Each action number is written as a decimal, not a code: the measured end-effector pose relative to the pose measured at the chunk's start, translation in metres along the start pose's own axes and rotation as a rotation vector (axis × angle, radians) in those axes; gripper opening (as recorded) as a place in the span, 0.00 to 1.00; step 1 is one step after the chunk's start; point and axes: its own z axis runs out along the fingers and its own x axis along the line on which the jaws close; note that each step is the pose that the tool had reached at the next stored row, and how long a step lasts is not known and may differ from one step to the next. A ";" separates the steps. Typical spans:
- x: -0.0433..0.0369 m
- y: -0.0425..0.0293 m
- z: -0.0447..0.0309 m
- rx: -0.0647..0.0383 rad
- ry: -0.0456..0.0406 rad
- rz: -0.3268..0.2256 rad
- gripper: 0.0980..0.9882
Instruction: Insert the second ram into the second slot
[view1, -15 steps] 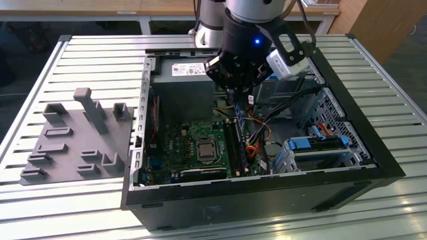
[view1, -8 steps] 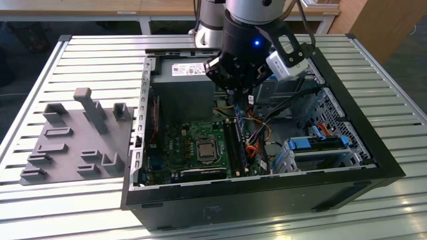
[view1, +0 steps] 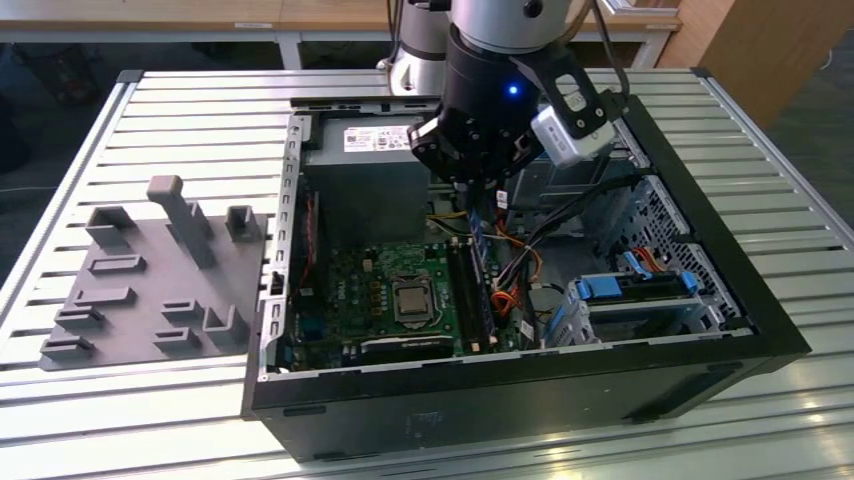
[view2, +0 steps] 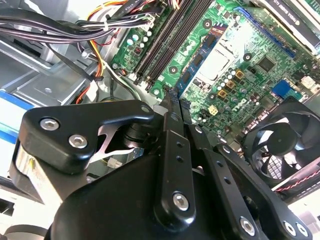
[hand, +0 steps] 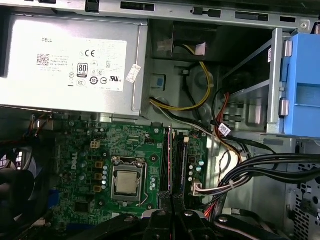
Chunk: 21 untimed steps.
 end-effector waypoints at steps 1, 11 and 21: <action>0.0000 0.0000 0.0005 0.000 0.0000 0.000 0.04; 0.0000 -0.0002 0.0053 0.000 0.0002 0.000 0.04; 0.0001 -0.0003 0.0087 0.000 0.0015 0.000 0.04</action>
